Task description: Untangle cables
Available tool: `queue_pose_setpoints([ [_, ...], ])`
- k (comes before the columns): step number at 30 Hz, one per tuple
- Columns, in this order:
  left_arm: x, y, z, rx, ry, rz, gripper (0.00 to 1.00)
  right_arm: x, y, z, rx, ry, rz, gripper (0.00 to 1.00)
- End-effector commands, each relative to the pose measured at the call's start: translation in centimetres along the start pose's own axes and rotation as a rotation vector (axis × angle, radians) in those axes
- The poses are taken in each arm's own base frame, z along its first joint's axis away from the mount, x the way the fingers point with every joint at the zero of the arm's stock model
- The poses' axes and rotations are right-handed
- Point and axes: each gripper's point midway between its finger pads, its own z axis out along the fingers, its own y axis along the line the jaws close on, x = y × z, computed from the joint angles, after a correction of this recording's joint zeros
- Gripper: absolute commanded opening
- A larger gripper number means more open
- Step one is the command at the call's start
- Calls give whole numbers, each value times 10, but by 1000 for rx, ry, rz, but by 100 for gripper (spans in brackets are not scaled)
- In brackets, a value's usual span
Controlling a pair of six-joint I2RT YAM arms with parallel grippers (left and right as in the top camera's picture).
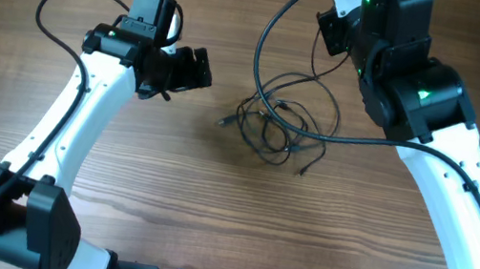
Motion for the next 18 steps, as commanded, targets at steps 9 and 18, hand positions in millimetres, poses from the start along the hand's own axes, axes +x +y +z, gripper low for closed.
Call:
queue_pose_setpoints([
  [9, 50, -42, 62, 116, 281, -149, 74, 1, 29, -3, -196, -1, 157, 4],
  [18, 76, -63, 96, 102, 351, -142, 40, 8, 32, -4, -203, 30, 153, 4],
])
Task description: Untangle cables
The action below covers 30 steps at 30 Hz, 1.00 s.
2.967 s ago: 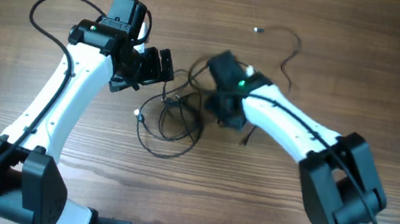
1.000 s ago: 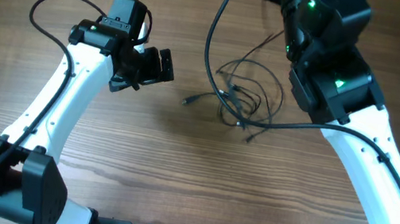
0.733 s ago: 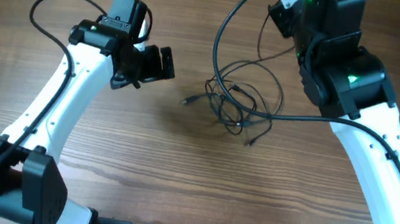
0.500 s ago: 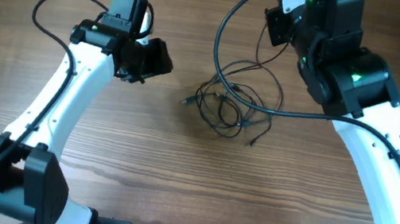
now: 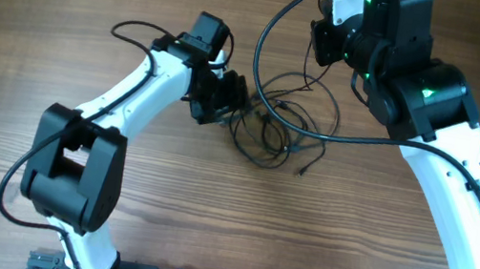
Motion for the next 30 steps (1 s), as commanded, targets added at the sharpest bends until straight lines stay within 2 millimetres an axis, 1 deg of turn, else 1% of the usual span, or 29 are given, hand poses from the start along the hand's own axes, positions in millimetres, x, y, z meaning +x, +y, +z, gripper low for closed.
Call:
queue_pose_setpoints([
  [1, 5, 0, 10, -21, 19, -7, 29, -9, 2, -2, -15, -34, 20, 4],
  [3, 3, 6, 11, -52, -1, -8, 11, -24, -1, -8, -6, -97, 22, 4],
  [4, 1, 9, 10, -70, -12, -9, 7, -36, -3, -15, 0, -145, 32, 4],
  [5, -1, 13, 10, -91, -24, -10, 7, -49, -5, -25, 5, -199, 56, 4],
  [6, -2, 17, 9, -114, -34, -13, 12, -64, -8, -39, 10, -266, 80, 4],
  [7, -2, 18, 9, -120, -36, -13, 49, -77, -10, -52, 11, -324, 90, 4],
  [8, -2, 18, 9, -121, -36, -14, 55, -84, -11, -61, 9, -356, 97, 4],
  [9, -2, 18, 10, -120, -36, -14, 55, -93, -12, -74, 10, -399, 115, 4],
  [10, -3, 18, 10, -117, -38, -12, 43, -102, -11, -89, -6, -446, 115, 4],
  [11, -3, 18, 11, -118, -37, -14, 39, -106, -9, -96, -19, -470, 112, 4],
  [12, -4, 19, 12, -119, -36, -14, 38, -112, -7, -106, -37, -499, 108, 4],
  [14, -4, 21, 17, -125, -29, -16, 41, -122, -5, -122, -61, -553, 118, 4],
  [15, -4, 22, 20, -128, -24, -17, 37, -126, -3, -130, -72, -579, 113, 4],
  [16, -3, 23, 24, -133, -18, -16, 22, -131, -3, -136, -74, -603, 111, 4],
  [17, -2, 24, 28, -138, -12, -16, 15, -136, -5, -143, -70, -632, 109, 4],
  [18, -1, 24, 31, -143, -7, -14, 12, -140, -5, -148, -66, -657, 105, 4],
  [21, 2, 29, 39, -160, 14, -17, 12, -157, -10, -170, -47, -756, 100, 4],
  [23, 3, 31, 41, -169, 23, -20, 11, -171, -13, -188, -21, -840, 58, 4],
  [24, 3, 33, 42, -176, 26, -21, 6, -175, -15, -194, -3, -869, 36, 4],
  [25, 4, 34, 43, -180, 30, -23, 4, -180, -20, -201, 35, -902, 24, 4],
  [27, 5, 39, 48, -191, 36, -28, 4, -186, -36, -211, 139, -942, 30, 4],
  [30, 3, 58, 52, -267, 13, -33, 4, -187, -69, -225, 353, -962, 55, 4],
])
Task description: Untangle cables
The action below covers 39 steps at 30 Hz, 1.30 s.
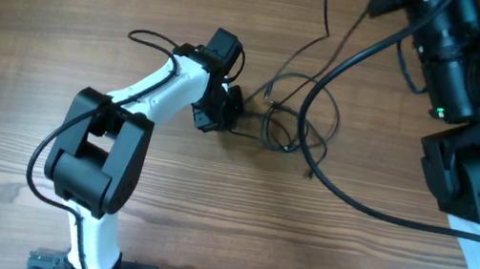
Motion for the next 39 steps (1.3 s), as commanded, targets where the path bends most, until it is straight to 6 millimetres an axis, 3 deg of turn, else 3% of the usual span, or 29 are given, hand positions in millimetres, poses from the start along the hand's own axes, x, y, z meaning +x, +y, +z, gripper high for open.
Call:
queue_pose_setpoints([
  [1, -2, 32, 17, -133, -29, -12, 4, -26, -48, -15, 272, -42, -131, 4],
  [3, -6, 55, 19, -232, -71, -16, 4, -31, -66, -22, 385, -28, -239, 4],
  [9, 0, 85, 14, -366, -76, -27, 4, -29, -82, -28, 485, 61, -510, 4],
  [14, -6, 130, -6, -510, -75, -100, 4, -48, -116, -44, 723, 102, -722, 4],
  [21, -16, 184, -28, -496, -13, -328, 4, -79, -149, -61, 901, -42, -717, 4],
  [25, -21, 207, -36, -456, 9, -434, 4, -78, -168, -66, 967, -71, -705, 4],
  [31, -25, 220, -40, -446, 4, -483, 4, -45, -209, -71, 1074, -44, -529, 4],
  [35, -27, 219, -40, -441, -4, -479, 7, -12, -211, -55, 1009, 64, -501, 4],
  [36, -28, 218, -39, -441, -5, -478, 16, 4, -209, -48, 966, 127, -515, 4],
  [37, -28, 218, -39, -440, -6, -478, 38, 19, -209, -44, 940, 178, -512, 4],
  [38, -28, 218, -39, -440, -5, -478, 54, 34, -208, -41, 915, 228, -502, 4],
  [39, -28, 218, -39, -440, -5, -476, 57, 51, -206, -37, 880, 289, -497, 4],
])
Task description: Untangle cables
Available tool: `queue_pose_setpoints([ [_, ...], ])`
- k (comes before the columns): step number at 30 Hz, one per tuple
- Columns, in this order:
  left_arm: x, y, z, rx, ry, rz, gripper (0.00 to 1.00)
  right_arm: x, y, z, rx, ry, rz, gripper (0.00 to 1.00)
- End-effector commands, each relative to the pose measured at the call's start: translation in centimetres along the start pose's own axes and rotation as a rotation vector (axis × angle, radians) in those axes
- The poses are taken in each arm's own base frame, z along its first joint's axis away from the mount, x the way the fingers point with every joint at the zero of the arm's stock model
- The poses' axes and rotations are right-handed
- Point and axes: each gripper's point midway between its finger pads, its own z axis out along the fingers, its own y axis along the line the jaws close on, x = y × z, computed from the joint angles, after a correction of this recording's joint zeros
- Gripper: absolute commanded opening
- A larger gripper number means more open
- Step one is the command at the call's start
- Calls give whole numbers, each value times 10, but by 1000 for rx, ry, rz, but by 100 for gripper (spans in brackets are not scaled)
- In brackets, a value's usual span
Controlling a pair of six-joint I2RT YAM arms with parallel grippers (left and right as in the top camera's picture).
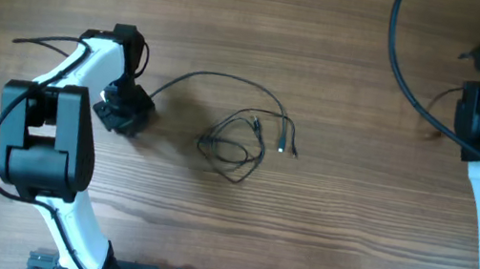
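Observation:
A thin black cable arcs from my left gripper across to a loose knot of cable loops at the table's middle, with small plugs at its right side. The left gripper lies low on the wood at the left, shut on that cable's end. My right arm stands at the far right edge; its fingers are hidden under the dark wrist. A short stretch of another thin cable shows just left of that wrist, apart from the knot.
The right arm's own thick black lead hangs down from the top edge. The left arm's white links and its lead take up the left side. A black rail runs along the front edge.
The left gripper has moved left from the knot's edge, with a cable now stretched out behind it. The right arm has moved to the far right, and the knot is smaller and looser.
The left gripper stood away from the knot while the right wrist hung over its top. Then the left gripper was at the knot's left edge, and stayed there as the right arm drew off right. Now both are far apart, one cable drawn left, another showing at the right.

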Motion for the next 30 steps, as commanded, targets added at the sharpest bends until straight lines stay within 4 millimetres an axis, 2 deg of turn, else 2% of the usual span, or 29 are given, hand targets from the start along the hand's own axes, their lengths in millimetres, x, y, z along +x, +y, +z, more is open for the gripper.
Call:
queue_pose_setpoints([
  [1, 1, -2, 17, 0, 29, 8, 57, 33, 39, 0, -143, 100, 7, 4],
  [2, 3, -6, 17, 23, 40, 38, 64, 48, 59, -3, -230, 139, -27, 4],
  [3, 6, -14, 17, 68, 59, 80, 84, 66, 83, -11, -344, 189, -58, 4],
  [5, 11, -27, 15, 141, 87, 134, 94, 87, 108, -24, -467, 259, -63, 4],
  [7, 24, -56, 7, 319, 144, 265, 95, 124, 138, -48, -617, 415, -1, 4],
  [12, 45, -99, -22, 633, 214, 427, 95, 188, 176, -97, -780, 737, 95, 4],
  [14, 53, -114, -44, 780, 230, 488, 95, 215, 190, -118, -834, 866, 91, 4],
  [18, 56, -128, -82, 936, 175, 559, 96, 273, 199, -149, -843, 1112, 28, 4],
  [21, 52, -129, -95, 956, 108, 596, 99, 307, 192, -165, -800, 1280, 13, 4],
  [25, 40, -125, -87, 883, 47, 590, 100, 349, 178, -179, -762, 1460, -21, 4],
  [30, 26, -116, -73, 768, -17, 574, 100, 384, 175, -210, -798, 1666, -29, 9],
])
